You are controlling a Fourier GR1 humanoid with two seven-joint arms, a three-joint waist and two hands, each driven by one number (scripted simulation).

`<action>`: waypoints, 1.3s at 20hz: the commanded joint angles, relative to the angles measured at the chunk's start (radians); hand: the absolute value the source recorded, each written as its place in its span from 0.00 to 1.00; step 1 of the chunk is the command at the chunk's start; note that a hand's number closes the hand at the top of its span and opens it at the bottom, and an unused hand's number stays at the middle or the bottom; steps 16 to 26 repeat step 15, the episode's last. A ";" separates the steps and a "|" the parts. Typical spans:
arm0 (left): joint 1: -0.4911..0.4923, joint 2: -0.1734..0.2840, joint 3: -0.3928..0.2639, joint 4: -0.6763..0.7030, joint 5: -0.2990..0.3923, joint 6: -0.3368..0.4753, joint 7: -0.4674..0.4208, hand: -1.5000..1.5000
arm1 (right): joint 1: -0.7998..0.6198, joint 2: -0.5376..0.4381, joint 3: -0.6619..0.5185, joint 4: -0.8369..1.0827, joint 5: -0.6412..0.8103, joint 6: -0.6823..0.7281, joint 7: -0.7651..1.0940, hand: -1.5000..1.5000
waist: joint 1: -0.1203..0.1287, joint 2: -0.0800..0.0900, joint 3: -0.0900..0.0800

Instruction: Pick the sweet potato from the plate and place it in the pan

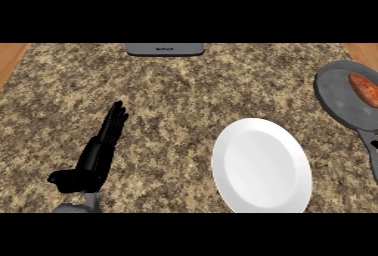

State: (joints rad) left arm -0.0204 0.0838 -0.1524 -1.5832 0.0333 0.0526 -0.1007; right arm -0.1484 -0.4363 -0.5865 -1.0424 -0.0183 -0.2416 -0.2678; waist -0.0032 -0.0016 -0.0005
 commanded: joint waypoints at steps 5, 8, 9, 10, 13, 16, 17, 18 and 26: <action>-0.039 0.003 0.052 0.014 0.014 -0.053 0.005 0.50 | 0.017 -0.005 0.041 -0.048 0.035 -0.074 0.085 0.00 | 0.004 0.002 0.001; 0.055 -0.034 -0.009 -0.003 -0.034 -0.033 -0.050 0.50 | 0.113 0.006 0.051 -0.194 0.030 -0.050 0.148 0.00 | 0.002 0.001 0.000; -0.035 -0.030 0.041 0.079 -0.020 -0.037 -0.041 0.50 | 0.076 0.042 0.078 -0.115 0.064 -0.096 0.077 0.00 | 0.002 0.002 0.000; -0.031 -0.016 0.045 0.037 -0.024 -0.046 -0.021 0.50 | 0.074 0.057 0.094 -0.186 0.067 -0.119 0.133 0.00 | 0.003 0.001 0.000; 0.036 -0.028 0.009 -0.013 -0.042 -0.017 -0.010 0.50 | 0.121 0.027 0.088 -0.199 0.102 -0.114 0.128 0.00 | 0.003 0.001 0.000; 0.022 -0.029 0.015 -0.008 -0.034 -0.033 0.004 0.50 | 0.054 -0.018 0.063 -0.084 0.108 -0.125 0.084 0.00 | 0.005 0.002 0.001; 0.022 -0.029 0.015 -0.008 -0.034 -0.033 0.004 0.50 | 0.054 -0.018 0.063 -0.084 0.108 -0.125 0.084 0.00 | 0.005 0.002 0.001; 0.022 -0.029 0.015 -0.008 -0.034 -0.033 0.004 0.50 | 0.054 -0.018 0.063 -0.084 0.108 -0.125 0.084 0.00 | 0.005 0.002 0.001; 0.022 -0.029 0.015 -0.008 -0.034 -0.033 0.004 0.50 | 0.054 -0.018 0.063 -0.084 0.108 -0.125 0.084 0.00 | 0.005 0.002 0.001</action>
